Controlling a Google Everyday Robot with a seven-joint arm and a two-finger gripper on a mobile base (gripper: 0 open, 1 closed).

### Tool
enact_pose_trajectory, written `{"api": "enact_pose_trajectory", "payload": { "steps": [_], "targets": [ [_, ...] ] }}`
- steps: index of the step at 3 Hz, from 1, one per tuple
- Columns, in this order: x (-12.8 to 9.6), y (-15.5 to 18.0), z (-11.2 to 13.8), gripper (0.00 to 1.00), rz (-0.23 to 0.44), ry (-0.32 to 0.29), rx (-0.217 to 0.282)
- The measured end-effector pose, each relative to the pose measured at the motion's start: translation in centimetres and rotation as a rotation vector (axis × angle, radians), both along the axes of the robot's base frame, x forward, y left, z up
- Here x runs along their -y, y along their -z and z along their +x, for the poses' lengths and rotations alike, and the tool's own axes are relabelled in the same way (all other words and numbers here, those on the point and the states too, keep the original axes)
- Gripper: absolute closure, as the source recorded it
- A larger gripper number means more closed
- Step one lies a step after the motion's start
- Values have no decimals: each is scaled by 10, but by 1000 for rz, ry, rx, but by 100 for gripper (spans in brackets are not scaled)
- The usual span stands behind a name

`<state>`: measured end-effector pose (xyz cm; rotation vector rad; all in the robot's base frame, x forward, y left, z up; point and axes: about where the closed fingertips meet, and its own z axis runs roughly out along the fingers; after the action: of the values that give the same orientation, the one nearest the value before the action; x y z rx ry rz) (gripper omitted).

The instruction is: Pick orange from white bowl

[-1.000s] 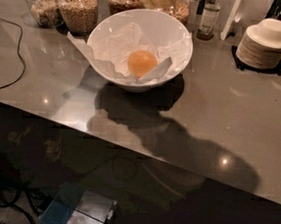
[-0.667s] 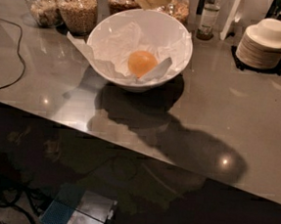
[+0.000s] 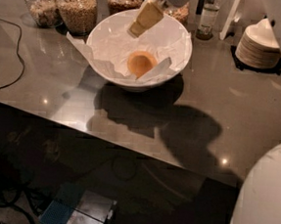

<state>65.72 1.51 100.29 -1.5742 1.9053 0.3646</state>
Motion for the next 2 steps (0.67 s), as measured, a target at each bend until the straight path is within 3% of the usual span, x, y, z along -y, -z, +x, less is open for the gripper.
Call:
{"api": "enact_pose_trajectory", "payload": {
  "steps": [1, 2],
  "targets": [
    [4, 22, 11, 0, 11, 29, -66],
    [9, 38, 18, 0, 23, 67, -104]
  ]
}}
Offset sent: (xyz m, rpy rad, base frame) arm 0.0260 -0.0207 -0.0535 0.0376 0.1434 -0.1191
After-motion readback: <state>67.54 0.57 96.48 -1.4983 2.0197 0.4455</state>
